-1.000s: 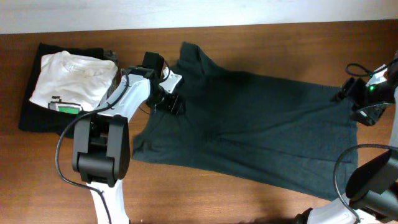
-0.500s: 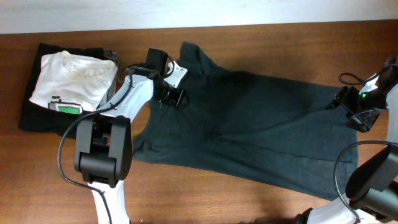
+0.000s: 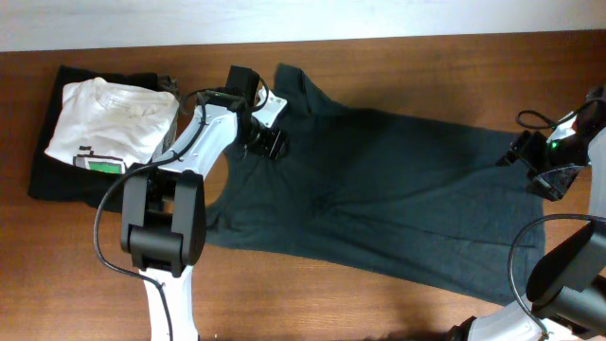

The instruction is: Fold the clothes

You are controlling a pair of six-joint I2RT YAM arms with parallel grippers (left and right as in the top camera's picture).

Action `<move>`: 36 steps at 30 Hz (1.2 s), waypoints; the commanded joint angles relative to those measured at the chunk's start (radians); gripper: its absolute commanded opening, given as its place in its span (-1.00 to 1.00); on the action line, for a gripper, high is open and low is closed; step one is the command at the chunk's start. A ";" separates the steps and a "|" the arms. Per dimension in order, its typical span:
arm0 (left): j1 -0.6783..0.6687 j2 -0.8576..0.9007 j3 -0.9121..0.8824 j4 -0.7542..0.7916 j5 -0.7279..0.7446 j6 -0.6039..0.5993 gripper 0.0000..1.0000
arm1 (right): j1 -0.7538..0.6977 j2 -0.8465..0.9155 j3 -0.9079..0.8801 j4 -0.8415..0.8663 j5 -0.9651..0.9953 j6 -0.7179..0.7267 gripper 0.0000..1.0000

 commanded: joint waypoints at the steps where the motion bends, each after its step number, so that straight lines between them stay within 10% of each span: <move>1: -0.006 0.021 0.014 -0.001 -0.039 0.009 0.43 | -0.004 -0.008 -0.003 0.006 0.016 0.012 0.56; 3: -0.006 0.060 0.014 -0.004 -0.037 0.009 0.41 | -0.004 -0.008 -0.003 0.006 0.016 0.012 0.56; 11: -0.006 0.089 0.022 -0.025 0.023 0.009 -0.73 | -0.004 -0.008 -0.003 0.007 0.016 0.012 0.56; 19: -0.003 0.084 0.092 -0.076 0.002 0.009 -0.21 | -0.004 -0.008 -0.003 0.007 0.016 0.011 0.56; 28: -0.004 0.082 0.092 -0.104 0.003 0.009 -0.99 | -0.004 -0.008 -0.003 0.007 0.016 0.011 0.56; 36: -0.002 -0.047 0.384 -0.381 -0.014 0.024 -1.00 | -0.076 -0.008 -0.004 -0.018 0.146 0.117 0.56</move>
